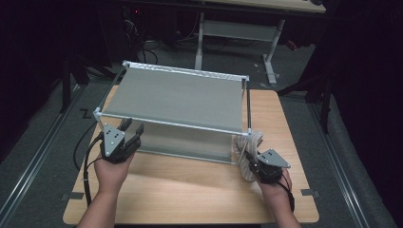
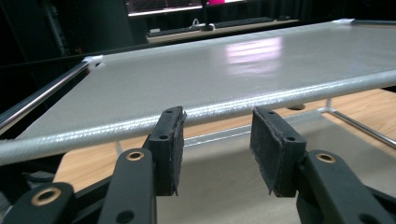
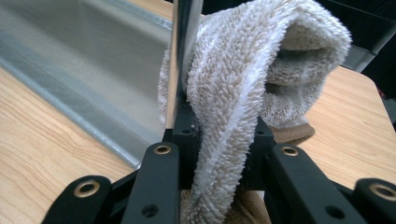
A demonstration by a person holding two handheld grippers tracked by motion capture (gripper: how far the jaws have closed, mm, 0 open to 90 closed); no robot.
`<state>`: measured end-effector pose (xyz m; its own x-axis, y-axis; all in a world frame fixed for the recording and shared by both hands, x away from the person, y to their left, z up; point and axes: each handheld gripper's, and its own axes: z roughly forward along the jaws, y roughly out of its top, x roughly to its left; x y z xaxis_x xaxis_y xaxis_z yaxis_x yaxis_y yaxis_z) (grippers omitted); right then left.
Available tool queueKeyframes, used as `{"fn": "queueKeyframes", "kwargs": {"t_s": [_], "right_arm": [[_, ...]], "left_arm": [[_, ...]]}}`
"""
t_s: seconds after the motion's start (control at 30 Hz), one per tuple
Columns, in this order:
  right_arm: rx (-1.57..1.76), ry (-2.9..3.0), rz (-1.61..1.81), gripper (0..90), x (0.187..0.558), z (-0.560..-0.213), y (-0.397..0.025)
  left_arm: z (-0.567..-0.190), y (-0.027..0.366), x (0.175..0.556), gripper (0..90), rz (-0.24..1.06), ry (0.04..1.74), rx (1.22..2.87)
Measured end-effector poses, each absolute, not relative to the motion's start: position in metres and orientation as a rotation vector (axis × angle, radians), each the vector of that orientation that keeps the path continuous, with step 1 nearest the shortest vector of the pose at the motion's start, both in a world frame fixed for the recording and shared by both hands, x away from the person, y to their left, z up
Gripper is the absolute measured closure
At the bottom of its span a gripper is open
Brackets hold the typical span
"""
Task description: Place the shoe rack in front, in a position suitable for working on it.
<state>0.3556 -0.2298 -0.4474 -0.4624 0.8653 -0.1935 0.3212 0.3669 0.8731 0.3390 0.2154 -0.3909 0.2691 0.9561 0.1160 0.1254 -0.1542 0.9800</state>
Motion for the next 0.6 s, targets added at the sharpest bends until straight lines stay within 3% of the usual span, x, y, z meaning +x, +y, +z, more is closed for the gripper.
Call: {"fn": "queueKeyframes", "kwargs": {"t_s": [0.27, 0.6], "right_arm": [[1.032, 1.988, 1.058, 72.0, 0.362, -0.451, -0.227], [0.936, 2.049, 1.106, 72.0, 0.334, -0.451, -0.210]], "left_arm": [[-0.415, 0.209, 0.300, 53.0, 0.975, 1.046, 1.474], [-0.446, 0.183, 0.273, 52.4, 0.924, 0.994, 1.561]]}}
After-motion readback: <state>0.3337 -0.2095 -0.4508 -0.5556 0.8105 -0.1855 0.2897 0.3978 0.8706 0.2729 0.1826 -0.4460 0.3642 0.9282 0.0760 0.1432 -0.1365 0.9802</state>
